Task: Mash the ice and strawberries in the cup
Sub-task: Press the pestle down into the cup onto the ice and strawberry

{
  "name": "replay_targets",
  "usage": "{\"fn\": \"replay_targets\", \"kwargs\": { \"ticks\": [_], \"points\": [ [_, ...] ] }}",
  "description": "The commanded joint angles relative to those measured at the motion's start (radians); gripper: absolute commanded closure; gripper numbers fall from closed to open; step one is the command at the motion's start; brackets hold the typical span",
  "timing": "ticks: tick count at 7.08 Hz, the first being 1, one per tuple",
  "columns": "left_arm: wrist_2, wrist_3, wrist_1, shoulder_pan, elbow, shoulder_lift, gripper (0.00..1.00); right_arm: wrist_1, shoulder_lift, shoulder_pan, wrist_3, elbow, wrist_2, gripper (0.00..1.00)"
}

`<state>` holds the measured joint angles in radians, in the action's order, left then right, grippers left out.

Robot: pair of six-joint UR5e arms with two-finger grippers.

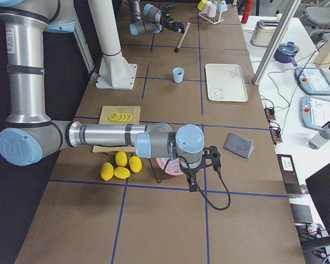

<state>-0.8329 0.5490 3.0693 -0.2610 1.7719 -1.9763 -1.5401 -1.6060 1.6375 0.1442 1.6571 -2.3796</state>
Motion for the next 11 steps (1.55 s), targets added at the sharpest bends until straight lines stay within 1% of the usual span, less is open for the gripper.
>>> {"fn": "replay_targets", "kwargs": {
  "ticks": [1,3,4,8,9,11],
  "points": [
    [0.073,-0.050,0.008,0.052,-0.047,-0.057,1.00,-0.002,0.000,-0.002,0.000,-0.002,0.003,0.01],
    [0.074,-0.050,0.009,0.051,-0.104,-0.099,1.00,-0.005,-0.003,-0.004,0.000,-0.003,0.000,0.01],
    [0.074,-0.050,0.009,0.049,-0.150,-0.145,1.00,-0.005,-0.003,-0.004,0.000,-0.006,-0.001,0.01],
    [0.066,-0.049,0.023,0.028,-0.251,-0.209,1.00,-0.002,-0.005,-0.004,0.000,-0.017,0.003,0.01],
    [0.066,-0.049,0.049,0.028,-0.279,-0.211,1.00,0.000,-0.005,-0.004,0.002,-0.022,0.004,0.01],
    [0.069,-0.047,0.058,0.028,-0.314,-0.220,1.00,0.005,-0.005,-0.004,0.002,-0.034,0.008,0.01]
  ]
}}
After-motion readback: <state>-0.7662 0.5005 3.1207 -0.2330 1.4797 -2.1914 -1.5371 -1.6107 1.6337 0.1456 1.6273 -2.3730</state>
